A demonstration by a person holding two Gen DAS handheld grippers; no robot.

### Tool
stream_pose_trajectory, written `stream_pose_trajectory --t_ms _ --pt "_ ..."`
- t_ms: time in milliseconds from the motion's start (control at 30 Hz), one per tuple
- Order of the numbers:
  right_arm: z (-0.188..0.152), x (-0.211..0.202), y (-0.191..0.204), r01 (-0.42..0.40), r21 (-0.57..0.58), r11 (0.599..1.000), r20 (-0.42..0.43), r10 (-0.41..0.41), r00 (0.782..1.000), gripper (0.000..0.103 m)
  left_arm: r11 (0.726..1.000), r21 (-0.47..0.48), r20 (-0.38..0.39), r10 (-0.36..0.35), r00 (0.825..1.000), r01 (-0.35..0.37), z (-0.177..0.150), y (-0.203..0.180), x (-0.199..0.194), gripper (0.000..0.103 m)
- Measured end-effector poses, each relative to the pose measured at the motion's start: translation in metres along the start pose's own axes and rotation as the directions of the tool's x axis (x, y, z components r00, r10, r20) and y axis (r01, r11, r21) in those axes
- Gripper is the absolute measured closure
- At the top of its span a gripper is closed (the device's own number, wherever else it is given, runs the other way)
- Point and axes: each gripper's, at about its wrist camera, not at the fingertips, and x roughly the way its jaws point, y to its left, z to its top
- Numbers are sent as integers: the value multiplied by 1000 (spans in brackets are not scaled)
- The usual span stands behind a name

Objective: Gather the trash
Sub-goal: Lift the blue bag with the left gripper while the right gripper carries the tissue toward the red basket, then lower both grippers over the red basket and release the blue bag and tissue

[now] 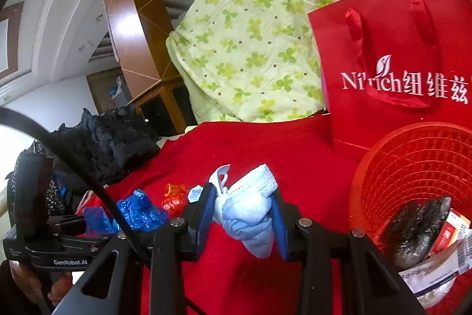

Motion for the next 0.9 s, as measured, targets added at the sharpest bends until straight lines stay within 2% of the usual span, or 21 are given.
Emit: stream_pose_trajectory --t_ms 433,900 --pt "4 -19 -20 36 51 998 44 -38 998 64 993 116 42 10 999 -15 15 -49 -8 40" --pt "12 -30 -36 51 101 994 83 -60 995 64 976 212 88 21 996 -39 23 -85 -16 40"
